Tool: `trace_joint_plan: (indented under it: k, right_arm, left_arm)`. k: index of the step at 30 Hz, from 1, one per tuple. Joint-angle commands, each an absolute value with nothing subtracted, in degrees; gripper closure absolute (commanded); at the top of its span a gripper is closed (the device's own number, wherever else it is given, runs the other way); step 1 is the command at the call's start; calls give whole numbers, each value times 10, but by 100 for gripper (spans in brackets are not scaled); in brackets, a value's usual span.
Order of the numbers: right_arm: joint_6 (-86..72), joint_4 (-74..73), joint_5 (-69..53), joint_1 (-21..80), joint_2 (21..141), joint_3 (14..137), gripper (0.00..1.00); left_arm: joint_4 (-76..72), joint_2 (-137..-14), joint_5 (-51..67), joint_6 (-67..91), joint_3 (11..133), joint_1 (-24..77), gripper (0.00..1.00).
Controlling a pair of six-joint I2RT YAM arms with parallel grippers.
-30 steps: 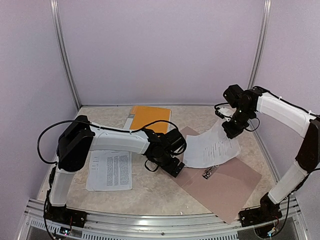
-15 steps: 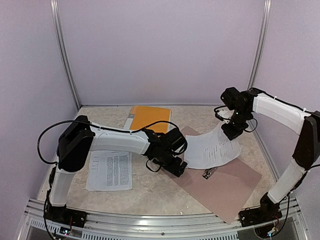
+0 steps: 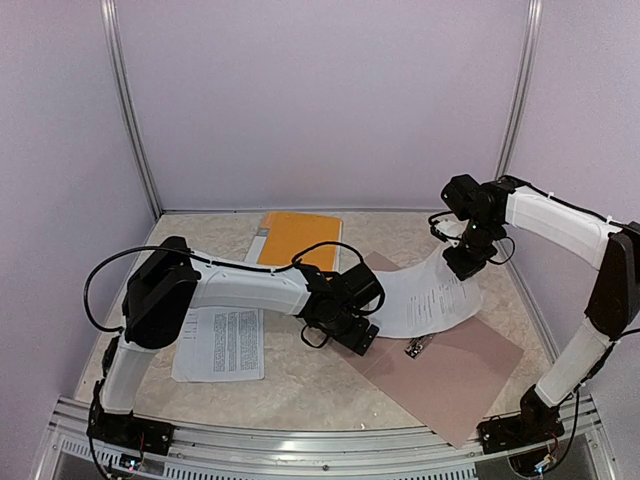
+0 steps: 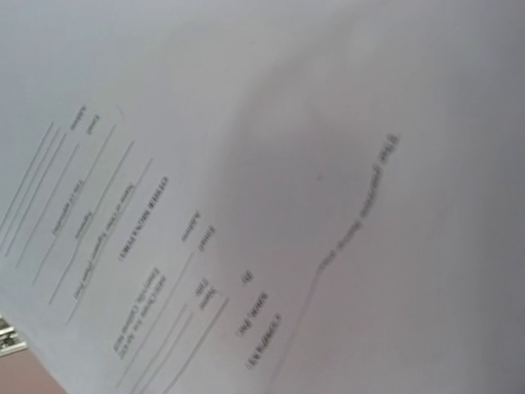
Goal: Put the files into the folder
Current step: Hold the form pockets on the folder.
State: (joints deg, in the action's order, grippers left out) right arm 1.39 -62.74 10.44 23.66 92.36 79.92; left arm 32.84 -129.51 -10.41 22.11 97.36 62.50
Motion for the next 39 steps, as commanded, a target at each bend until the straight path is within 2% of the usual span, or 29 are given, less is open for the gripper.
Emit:
trace_joint_plan:
  k: [1,4,9,17,21,27,39]
  right_arm:
    - [7,-637,113,232,912,801,100]
    - [8,-637,115,231,912,802,100]
    - [9,-636,113,231,915,806,100]
    - [11,-635,109,231,922,809,100]
    - [13,-631,86,231,924,803,100]
    - [16,-627,60,233,922,802,100]
    - [6,-634,34,252,917,808,100]
  left_arm:
    - [398,-1345,-131,251,966,631,6]
    - [409,-1350,-139,268,952,633,10]
    - [404,-1330,-134,296,905,634,28]
    - [410,-1305,-131,304,890,632,47]
    - [406,-1304,-108,298,897,631,64]
    - [390,-1294,-80,301,885,623,73]
    - [316,-1254,23,307,841,594,76]
